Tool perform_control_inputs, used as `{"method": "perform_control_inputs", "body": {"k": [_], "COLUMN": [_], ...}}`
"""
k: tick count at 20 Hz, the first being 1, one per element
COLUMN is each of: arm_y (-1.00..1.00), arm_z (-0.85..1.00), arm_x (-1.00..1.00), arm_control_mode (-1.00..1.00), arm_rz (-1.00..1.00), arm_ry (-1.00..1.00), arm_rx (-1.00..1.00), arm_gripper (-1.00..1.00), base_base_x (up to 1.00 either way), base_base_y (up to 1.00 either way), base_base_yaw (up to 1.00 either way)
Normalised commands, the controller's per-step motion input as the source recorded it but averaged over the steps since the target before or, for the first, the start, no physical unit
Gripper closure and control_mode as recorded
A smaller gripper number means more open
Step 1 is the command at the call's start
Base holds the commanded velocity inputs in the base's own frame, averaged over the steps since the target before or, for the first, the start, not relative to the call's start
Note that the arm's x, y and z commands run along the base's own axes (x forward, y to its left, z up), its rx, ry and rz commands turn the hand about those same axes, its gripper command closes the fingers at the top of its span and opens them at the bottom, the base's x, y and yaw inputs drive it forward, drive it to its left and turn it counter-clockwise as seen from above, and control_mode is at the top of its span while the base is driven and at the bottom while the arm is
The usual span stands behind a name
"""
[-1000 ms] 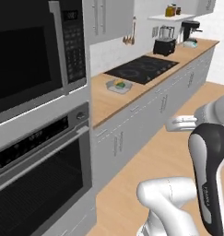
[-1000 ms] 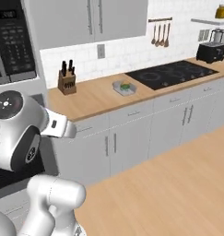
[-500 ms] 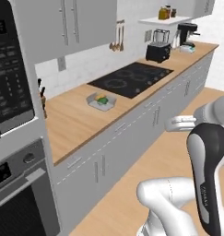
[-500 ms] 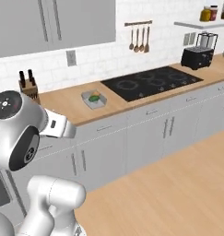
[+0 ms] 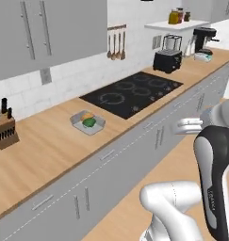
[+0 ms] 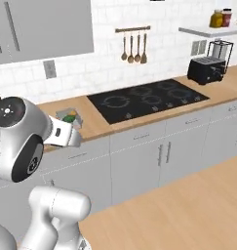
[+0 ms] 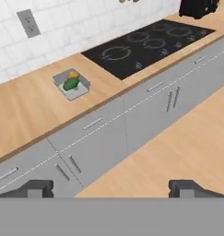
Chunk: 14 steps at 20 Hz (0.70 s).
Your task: Take the meat container that has the steak and place it on the second highest rack of the freezer. Then take the vegetable container that has the broccoli and potato and place it on the highest rack of the freezer.
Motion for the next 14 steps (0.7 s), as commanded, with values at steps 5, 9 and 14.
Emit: {"method": "perform_control_inputs", "body": {"k": [5,9,14], "arm_y": [0.00,0.00,0.00], "arm_z": [0.00,0.00,0.00], "arm_x": [0.00,0.00,0.00], "arm_control_mode": [1.00,1.00,1.00], "arm_rz": [0.00,0.00,0.00], "arm_ry": [0.00,0.00,0.00], "arm_rx": [0.00,0.00,0.00], "arm_gripper": [-1.00,-1.00,-1.00], "base_base_x": [1.00,0.69,0.38], "base_base_y": [-0.25,-0.24,-0.38], "base_base_yaw": [0.67,0.78,0.60]}}
